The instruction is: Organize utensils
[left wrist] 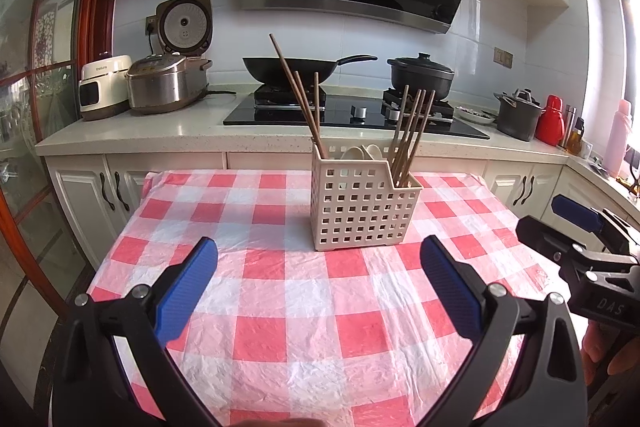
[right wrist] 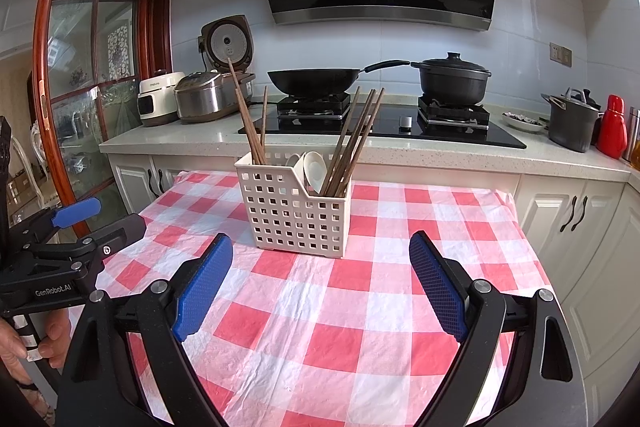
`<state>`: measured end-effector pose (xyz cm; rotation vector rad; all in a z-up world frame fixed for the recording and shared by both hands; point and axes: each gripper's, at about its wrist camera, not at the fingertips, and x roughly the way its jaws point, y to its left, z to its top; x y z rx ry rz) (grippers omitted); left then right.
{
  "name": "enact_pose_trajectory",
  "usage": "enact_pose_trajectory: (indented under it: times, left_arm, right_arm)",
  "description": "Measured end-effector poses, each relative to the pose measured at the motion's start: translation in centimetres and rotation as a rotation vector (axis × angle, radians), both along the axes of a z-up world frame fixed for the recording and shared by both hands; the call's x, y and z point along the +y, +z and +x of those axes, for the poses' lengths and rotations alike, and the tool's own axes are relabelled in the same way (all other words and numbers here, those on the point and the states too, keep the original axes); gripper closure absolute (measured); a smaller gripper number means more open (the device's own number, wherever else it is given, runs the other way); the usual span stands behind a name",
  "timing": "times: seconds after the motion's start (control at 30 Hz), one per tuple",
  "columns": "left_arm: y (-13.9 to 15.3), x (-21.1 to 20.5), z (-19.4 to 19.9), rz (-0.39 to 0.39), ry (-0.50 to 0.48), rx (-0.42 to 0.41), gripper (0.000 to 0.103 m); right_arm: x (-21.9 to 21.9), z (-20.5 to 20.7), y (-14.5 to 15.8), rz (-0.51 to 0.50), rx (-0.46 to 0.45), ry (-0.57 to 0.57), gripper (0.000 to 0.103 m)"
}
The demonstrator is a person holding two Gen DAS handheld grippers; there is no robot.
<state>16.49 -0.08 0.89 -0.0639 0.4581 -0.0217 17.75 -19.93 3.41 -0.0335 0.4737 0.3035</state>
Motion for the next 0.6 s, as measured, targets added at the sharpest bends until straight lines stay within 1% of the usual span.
enact_pose_trajectory:
  times: [0.13, 0.2, 0.27, 0.37, 0.5, 0.6]
  left_arm:
    - [-0.01, 0.10, 0.02, 0.006, 0.014, -0.006, 0.005]
    - [-0.01, 0.04, -0.10, 0.020, 0.018, -0.019, 0.005]
    - [0.03, -0.04, -0.41, 0.037, 0.043, -0.042, 0.005]
    - [0.11, 0.05, -0.64, 0.041, 0.057, -0.062, 0.005]
    - [0.15, -0.03, -0.39, 0.060, 0.042, -0.060, 0.005]
    - [-0.09, -0.18, -0.03, 0.053, 0.007, -0.035, 0.005]
  right_arm:
    - [-0.11, -0.14, 0.01, 0.005, -0.001, -0.001, 0.019]
    - [-0.18, -0.16, 0.04, 0.007, 0.000, 0.000, 0.019]
    - [-0.24, -0.14, 0.03, 0.007, 0.000, 0.002, 0.019]
    - [-0.26, -0.15, 0.04, 0.009, 0.001, 0.004, 0.019]
    - [-0.31, -0.11, -0.02, 0.014, 0.003, 0.005, 0.019]
    - [-0.38, -0.09, -0.12, 0.016, 0.006, 0.008, 0.019]
